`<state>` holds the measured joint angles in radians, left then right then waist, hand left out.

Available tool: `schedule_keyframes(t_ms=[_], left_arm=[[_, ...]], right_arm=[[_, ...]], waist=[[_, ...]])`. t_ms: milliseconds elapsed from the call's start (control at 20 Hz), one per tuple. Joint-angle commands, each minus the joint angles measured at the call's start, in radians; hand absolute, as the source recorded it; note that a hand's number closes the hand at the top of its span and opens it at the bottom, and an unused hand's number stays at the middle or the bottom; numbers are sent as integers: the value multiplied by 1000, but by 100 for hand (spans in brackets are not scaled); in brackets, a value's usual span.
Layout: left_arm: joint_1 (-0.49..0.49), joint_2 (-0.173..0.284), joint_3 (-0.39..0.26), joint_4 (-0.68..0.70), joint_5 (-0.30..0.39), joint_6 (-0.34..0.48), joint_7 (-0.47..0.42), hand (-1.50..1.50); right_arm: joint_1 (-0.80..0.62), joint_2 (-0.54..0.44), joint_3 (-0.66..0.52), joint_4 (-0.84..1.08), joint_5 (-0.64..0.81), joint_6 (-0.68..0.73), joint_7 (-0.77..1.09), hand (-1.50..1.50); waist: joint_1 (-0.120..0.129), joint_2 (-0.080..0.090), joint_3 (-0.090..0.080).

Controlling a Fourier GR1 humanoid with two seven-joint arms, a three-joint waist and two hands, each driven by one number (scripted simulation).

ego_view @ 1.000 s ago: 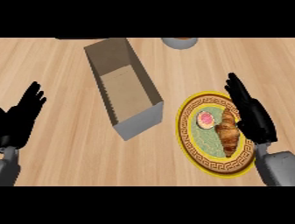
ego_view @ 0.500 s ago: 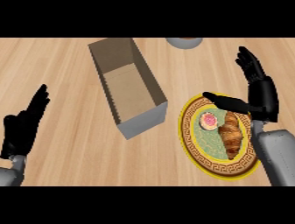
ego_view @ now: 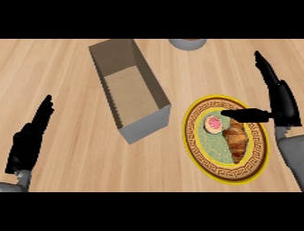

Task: Pick the cupcake from the plate and place it in the cardboard box

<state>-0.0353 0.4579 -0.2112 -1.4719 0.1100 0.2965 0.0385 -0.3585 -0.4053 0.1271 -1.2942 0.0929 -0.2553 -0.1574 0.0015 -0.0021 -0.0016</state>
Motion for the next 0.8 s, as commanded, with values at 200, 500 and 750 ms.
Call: schedule_keyframes(t_ms=[200, 500, 750], left_arm=[[47, 16, 3, -51, -10, -5, 3, 0], [53, -7, -8, -68, -26, 4, 26, 0], [-13, -57, 6, 2, -57, -2, 37, 0]], right_arm=[[-49, -280, 152, -74, 129, 327, 301, -150], [-94, -265, 274, -238, 103, 556, 595, -150], [-81, -188, 287, -278, 141, 606, 717, -150]], waist=[[6, -6, -2], [0, -6, -1], [-2, 2, 1]])
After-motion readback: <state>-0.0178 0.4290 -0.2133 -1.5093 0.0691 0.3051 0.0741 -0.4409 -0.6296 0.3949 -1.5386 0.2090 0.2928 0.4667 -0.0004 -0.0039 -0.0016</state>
